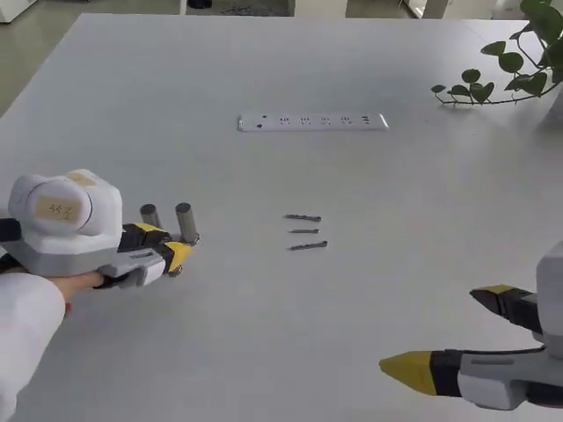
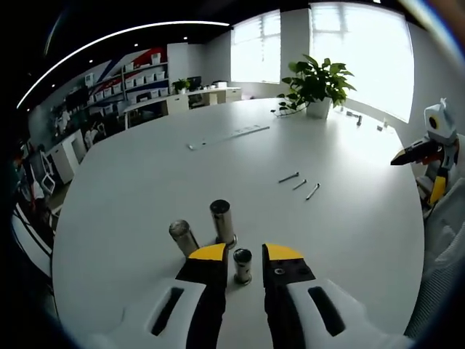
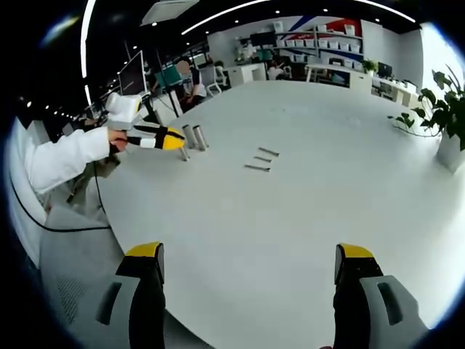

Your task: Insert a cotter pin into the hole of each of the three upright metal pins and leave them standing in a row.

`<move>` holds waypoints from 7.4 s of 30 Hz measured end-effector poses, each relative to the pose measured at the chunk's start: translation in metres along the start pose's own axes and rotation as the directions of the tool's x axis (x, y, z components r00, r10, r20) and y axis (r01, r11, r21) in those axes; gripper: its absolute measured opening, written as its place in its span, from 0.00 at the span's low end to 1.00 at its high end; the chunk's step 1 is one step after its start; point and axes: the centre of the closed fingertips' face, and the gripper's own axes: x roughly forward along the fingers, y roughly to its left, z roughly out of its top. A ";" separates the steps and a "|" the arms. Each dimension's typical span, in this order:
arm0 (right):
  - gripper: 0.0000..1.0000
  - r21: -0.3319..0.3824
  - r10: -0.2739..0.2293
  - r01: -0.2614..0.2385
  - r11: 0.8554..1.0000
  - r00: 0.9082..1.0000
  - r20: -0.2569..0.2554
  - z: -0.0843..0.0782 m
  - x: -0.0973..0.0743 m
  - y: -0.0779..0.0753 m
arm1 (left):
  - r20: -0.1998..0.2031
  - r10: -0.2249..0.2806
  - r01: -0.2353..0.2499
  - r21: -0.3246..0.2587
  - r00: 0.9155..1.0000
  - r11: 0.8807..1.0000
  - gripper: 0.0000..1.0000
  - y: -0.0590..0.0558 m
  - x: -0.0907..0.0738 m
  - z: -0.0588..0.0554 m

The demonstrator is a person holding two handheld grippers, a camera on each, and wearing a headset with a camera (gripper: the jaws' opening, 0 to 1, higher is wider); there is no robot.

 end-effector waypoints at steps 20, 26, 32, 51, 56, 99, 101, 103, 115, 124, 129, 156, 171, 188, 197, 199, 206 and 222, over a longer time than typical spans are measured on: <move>0.96 0.016 -0.003 0.003 1.000 1.000 0.015 0.001 -0.001 -0.004 | -0.039 0.010 -0.009 0.035 0.999 0.999 0.07 0.003 0.000 -0.009; 0.96 0.017 -0.007 0.007 1.000 1.000 0.023 0.002 -0.003 -0.004 | -0.026 -0.029 0.032 0.118 0.999 0.992 0.07 -0.013 -0.010 -0.005; 0.96 0.020 -0.005 0.005 1.000 1.000 0.023 -0.001 -0.003 -0.003 | 0.027 -0.181 0.173 0.185 0.983 0.968 0.07 -0.048 -0.024 0.006; 0.96 0.038 0.004 -0.005 0.999 0.999 0.037 -0.006 -0.004 -0.001 | -0.111 -0.421 0.429 0.393 0.900 0.814 0.07 -0.133 -0.012 -0.002; 0.96 0.038 0.003 -0.004 0.999 0.999 0.037 -0.006 -0.005 -0.002 | -0.112 -0.440 0.447 0.382 0.891 0.809 0.07 -0.141 -0.005 -0.004; 0.94 0.009 0.006 -0.007 1.000 0.998 0.059 0.001 -0.007 0.001 | -0.012 -0.501 0.498 0.139 0.865 0.856 0.88 -0.150 -0.059 -0.019; 0.94 0.002 0.008 -0.009 1.000 0.998 0.059 0.002 -0.007 0.002 | 0.008 -0.488 0.484 0.115 0.873 0.867 0.89 -0.149 -0.064 -0.021; 0.94 -0.007 0.013 -0.013 1.000 0.998 0.060 0.004 -0.008 0.004 | 0.049 -0.476 0.472 0.072 0.878 0.879 0.97 -0.150 -0.067 -0.019; 0.94 -0.082 0.030 -0.026 0.996 0.998 0.054 0.016 -0.011 0.008 | 0.137 -0.366 0.368 0.007 0.920 0.930 0.99 -0.138 -0.085 -0.017; 0.84 -0.264 0.062 -0.057 0.963 0.998 0.010 0.052 -0.015 -0.002 | 0.185 -0.280 0.291 -0.037 0.942 0.956 0.99 -0.134 -0.094 -0.013; 0.81 -0.364 0.074 -0.076 0.928 0.997 -0.020 0.084 -0.015 -0.009 | 0.218 -0.280 0.300 -0.064 0.935 0.952 0.99 -0.151 -0.097 -0.008; 0.36 -0.510 0.180 -0.317 0.800 0.937 -0.300 0.139 0.074 -0.018 | 0.243 -0.137 0.179 -0.161 0.960 0.971 0.99 -0.124 -0.117 -0.021; 0.13 -0.577 0.138 -0.396 0.715 0.888 -0.438 0.122 0.135 -0.028 | 0.263 -0.117 0.168 -0.184 0.958 0.968 0.99 -0.115 -0.111 -0.016; 0.02 -0.655 0.035 -0.501 0.566 0.808 -0.588 0.090 0.177 -0.017 | 0.258 -0.084 0.140 -0.207 0.962 0.968 0.99 -0.105 -0.112 -0.020; 0.01 -0.651 0.009 -0.500 0.571 0.797 -0.604 0.085 0.183 -0.026 | 0.249 -0.079 0.134 -0.214 0.965 0.967 0.99 -0.105 -0.113 -0.024; 0.00 -0.650 0.010 -0.500 0.573 0.797 -0.604 0.087 0.182 -0.026 | 0.248 -0.076 0.132 -0.217 0.966 0.967 0.99 -0.104 -0.112 -0.024; 0.00 -0.689 0.017 -0.534 0.491 0.796 -0.605 0.091 0.184 -0.026 | 0.224 -0.074 0.127 -0.236 0.972 0.963 0.99 -0.103 -0.110 -0.029; 0.00 -0.717 -0.029 -0.491 0.495 0.815 -0.579 0.089 0.184 -0.027 | 0.211 -0.104 0.150 -0.218 0.972 0.964 0.99 -0.111 -0.114 -0.030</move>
